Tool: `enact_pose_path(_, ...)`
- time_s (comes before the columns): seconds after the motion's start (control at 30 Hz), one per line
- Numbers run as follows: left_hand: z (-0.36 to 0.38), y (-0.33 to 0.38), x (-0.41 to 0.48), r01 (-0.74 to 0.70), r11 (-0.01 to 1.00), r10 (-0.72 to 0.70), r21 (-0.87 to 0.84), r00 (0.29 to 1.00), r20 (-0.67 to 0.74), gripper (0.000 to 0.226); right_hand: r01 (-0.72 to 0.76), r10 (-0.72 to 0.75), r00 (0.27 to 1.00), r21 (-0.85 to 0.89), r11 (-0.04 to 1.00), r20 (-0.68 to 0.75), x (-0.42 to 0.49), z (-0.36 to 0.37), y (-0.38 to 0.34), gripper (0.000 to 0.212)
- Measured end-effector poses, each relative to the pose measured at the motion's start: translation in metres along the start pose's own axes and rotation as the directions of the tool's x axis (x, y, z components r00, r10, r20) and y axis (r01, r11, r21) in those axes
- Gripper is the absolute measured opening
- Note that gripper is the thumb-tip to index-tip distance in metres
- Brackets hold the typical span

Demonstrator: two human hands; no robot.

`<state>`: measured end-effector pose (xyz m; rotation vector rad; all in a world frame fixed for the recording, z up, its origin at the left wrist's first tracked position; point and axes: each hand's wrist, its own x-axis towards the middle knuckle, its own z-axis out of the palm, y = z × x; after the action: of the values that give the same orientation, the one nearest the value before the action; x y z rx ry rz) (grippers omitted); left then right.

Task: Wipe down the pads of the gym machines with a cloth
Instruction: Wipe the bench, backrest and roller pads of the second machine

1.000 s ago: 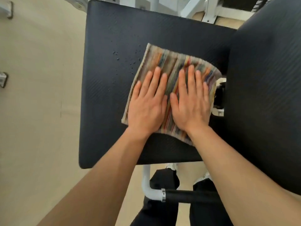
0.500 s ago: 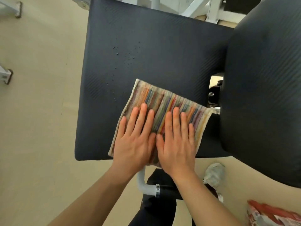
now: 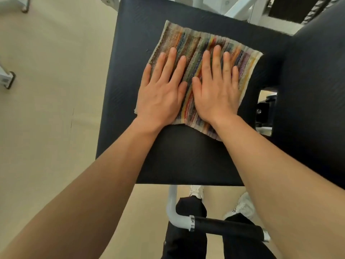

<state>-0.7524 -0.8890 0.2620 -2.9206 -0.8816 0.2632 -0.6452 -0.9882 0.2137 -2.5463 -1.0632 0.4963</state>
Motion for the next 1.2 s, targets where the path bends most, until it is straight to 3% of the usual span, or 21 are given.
enact_pose_path(0.13, -0.003, -0.015, -0.067, 0.032, 0.999, -0.034, 0.035, 0.998, 0.053, 0.061, 0.166, -0.166, 0.986, 0.011, 0.986, 0.025, -0.060, 0.011, -0.025, 0.066)
enact_pose_path(0.37, -0.004, -0.029, -0.201, -0.019, 0.995, -0.001, 0.098, 0.980, 0.201, 0.063, 0.337, -0.336, 0.931, 0.012, 0.941, 0.141, -0.169, 0.036, -0.039, 0.067)
enact_pose_path(0.5, -0.002, -0.034, -0.161, 0.021, 0.995, -0.036, 0.101, 0.987, 0.156, 0.064, 0.398, -0.397, 0.909, 0.016, 0.917, 0.126, -0.121, 0.025, -0.036, 0.067)
enact_pose_path(0.63, -0.005, -0.050, -0.066, 0.155, 0.986, -0.158, 0.060, 0.987, 0.041, 0.064, 0.336, -0.335, 0.941, -0.004, 0.942, 0.034, -0.025, 0.010, -0.049, 0.066)
enact_pose_path(0.77, -0.022, -0.084, 0.033, 0.144, 0.990, -0.144, -0.004, 0.989, 0.024, 0.066, 0.267, -0.267, 0.963, -0.016, 0.964, -0.019, 0.063, -0.008, -0.067, 0.067)
enact_pose_path(0.87, -0.025, -0.096, 0.058, 0.104, 0.994, -0.103, -0.019, 0.994, 0.046, 0.065, 0.211, -0.212, 0.976, -0.021, 0.977, -0.054, 0.089, -0.012, -0.078, 0.066)
enact_pose_path(1.0, -0.022, -0.091, 0.004, 0.116, 0.993, -0.115, -0.007, 0.992, 0.048, 0.067, 0.275, -0.276, 0.960, -0.032, 0.961, -0.039, 0.044, -0.004, -0.087, 0.067)
enact_pose_path(1.2, -0.012, -0.065, -0.152, 0.104, 0.994, -0.109, 0.041, 0.986, 0.128, 0.069, 0.365, -0.365, 0.929, 0.005, 0.931, 0.063, -0.109, 0.024, -0.084, 0.066)
